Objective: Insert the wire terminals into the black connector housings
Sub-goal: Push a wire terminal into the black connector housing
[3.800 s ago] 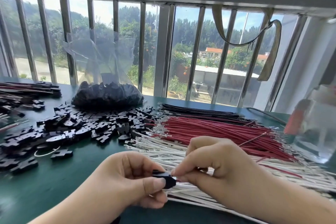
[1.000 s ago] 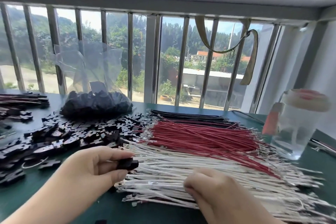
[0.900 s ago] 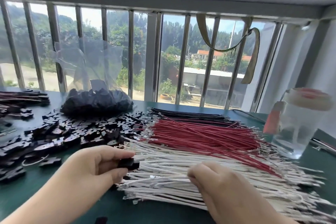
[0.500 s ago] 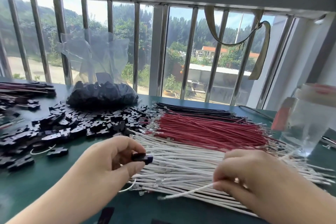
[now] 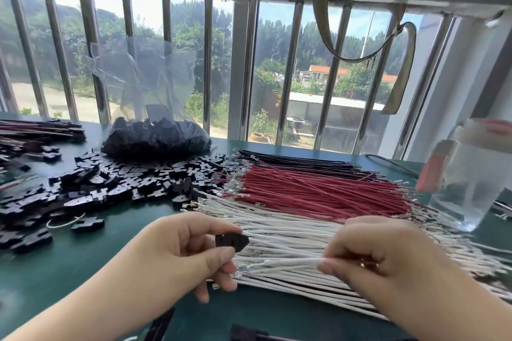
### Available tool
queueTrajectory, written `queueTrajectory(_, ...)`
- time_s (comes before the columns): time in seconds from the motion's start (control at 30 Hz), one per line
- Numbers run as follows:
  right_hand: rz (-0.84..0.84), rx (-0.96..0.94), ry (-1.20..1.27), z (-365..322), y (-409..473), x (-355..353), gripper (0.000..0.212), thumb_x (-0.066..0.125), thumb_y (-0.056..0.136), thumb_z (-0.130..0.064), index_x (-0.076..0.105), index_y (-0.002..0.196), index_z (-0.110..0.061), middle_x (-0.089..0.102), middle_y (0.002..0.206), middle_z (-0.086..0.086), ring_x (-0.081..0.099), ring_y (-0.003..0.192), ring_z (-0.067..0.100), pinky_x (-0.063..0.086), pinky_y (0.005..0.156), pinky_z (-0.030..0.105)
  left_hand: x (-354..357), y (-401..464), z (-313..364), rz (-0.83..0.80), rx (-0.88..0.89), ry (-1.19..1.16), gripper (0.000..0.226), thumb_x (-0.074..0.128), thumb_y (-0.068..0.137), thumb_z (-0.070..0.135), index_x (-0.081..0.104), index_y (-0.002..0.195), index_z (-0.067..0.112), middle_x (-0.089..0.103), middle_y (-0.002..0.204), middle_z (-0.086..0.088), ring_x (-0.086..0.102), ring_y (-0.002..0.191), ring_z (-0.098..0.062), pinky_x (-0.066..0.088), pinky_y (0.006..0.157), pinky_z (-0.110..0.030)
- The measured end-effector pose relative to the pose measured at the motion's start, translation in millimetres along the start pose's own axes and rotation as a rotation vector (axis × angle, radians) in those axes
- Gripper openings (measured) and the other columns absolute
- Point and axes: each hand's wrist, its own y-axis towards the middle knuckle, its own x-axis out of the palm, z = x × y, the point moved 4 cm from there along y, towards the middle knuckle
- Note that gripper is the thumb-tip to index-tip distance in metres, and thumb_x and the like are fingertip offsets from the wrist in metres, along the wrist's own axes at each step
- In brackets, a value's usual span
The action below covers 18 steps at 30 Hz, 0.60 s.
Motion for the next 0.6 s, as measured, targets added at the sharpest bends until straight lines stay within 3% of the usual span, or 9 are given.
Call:
queueTrajectory(0.07, 0.016, -0.035, 0.021, -1.5, -0.1, 1.1, 0.014, 0.058, 0.084, -0.044, 0.070, 0.087, -0.038, 0.063, 0.080, -0.022, 0.061, 0.074, -0.003, 0.045, 0.062, 0.007, 2.0, -1.6, 0.2, -0.038, -0.012, 0.009, 0.030, 0.072, 0.061, 0.018, 0.073, 0.088, 0.031, 0.072, 0.070, -0.016, 0.072, 0.067, -0.028, 0.052, 0.045, -0.024)
queueTrajectory(0.13, 0.015, -0.030, 0.041, -4.1, -0.6, 2.7, 0.023, 0.058, 0.089, -0.029, 0.069, 0.101, -0.045, 0.065, 0.087, -0.024, 0.062, 0.076, -0.007, 0.046, 0.064, 0.006, 4.8, -2.1, 0.4, -0.072, -0.011, 0.052, 0.029, 0.074, 0.069, 0.012, 0.072, 0.089, 0.033, 0.072, 0.070, -0.015, 0.072, 0.067, -0.025, 0.053, 0.048, -0.024)
queueTrajectory(0.23, 0.017, 0.014, 0.086, -9.4, 0.8, 4.5, 0.021, 0.054, 0.083, -0.048, 0.064, 0.097, -0.059, 0.065, 0.087, -0.027, 0.063, 0.070, -0.001, 0.050, 0.059, 0.015, 8.1, -2.0, -1.7, -0.087, -0.024, 0.118, 0.039, 0.074, 0.074, 0.000, 0.072, 0.087, 0.037, 0.073, 0.068, -0.013, 0.072, 0.064, -0.020, 0.054, 0.050, -0.023)
queueTrajectory(0.37, 0.049, 0.032, 0.049, -10.3, 0.4, 7.8, 0.010, 0.065, 0.075, -0.058, 0.067, 0.084, -0.054, 0.065, 0.080, -0.027, 0.061, 0.062, 0.005, 0.049, 0.053, 0.017, 14.1, -4.8, 4.2, -0.113, 0.006, 0.135, 0.040, 0.073, 0.075, 0.000, 0.072, 0.087, 0.038, 0.074, 0.070, -0.012, 0.072, 0.065, -0.018, 0.055, 0.051, -0.024)
queueTrajectory(0.43, 0.047, 0.024, 0.015, -12.2, -0.3, 9.4, 0.011, 0.066, 0.071, -0.053, 0.067, 0.081, -0.050, 0.064, 0.078, -0.027, 0.060, 0.062, 0.003, 0.047, 0.053, 0.014, 16.5, -5.8, 6.5, -0.122, 0.032, 0.175, 0.036, 0.082, 0.068, 0.014, 0.072, 0.087, 0.044, 0.075, 0.073, -0.005, 0.071, 0.065, -0.013, 0.057, 0.057, -0.026)
queueTrajectory(0.47, 0.046, 0.030, 0.009, -13.0, -0.6, 9.7, 0.010, 0.066, 0.070, -0.052, 0.066, 0.080, -0.048, 0.063, 0.078, -0.027, 0.060, 0.063, 0.002, 0.047, 0.054, 0.014, 16.5, -5.6, 6.1, -0.117, 0.048, 0.217, 0.034, 0.087, 0.059, 0.031, 0.072, 0.085, 0.047, 0.075, 0.076, 0.001, 0.070, 0.066, -0.011, 0.059, 0.064, -0.028)
queueTrajectory(0.53, 0.059, 0.045, -0.010, -13.9, -1.4, 9.7, 0.008, 0.063, 0.073, -0.051, 0.062, 0.077, -0.045, 0.061, 0.079, -0.029, 0.059, 0.067, 0.000, 0.046, 0.055, 0.015, 15.5, -4.9, 6.9, -0.102, 0.095, 0.284, 0.049, 0.080, 0.037, 0.066, 0.071, 0.083, 0.052, 0.073, 0.084, 0.008, 0.070, 0.076, -0.012, 0.058, 0.078, -0.034)
queueTrajectory(0.6, 0.075, 0.034, -0.062, -15.0, -1.5, 9.5, 0.008, 0.056, 0.074, -0.053, 0.058, 0.074, -0.045, 0.058, 0.078, -0.031, 0.056, 0.069, -0.004, 0.045, 0.055, 0.017, 15.0, -4.7, 6.7, -0.094, 0.134, 0.287, 0.057, 0.071, 0.032, 0.079, 0.070, 0.084, 0.055, 0.071, 0.088, 0.013, 0.069, 0.085, -0.016, 0.056, 0.083, -0.037)
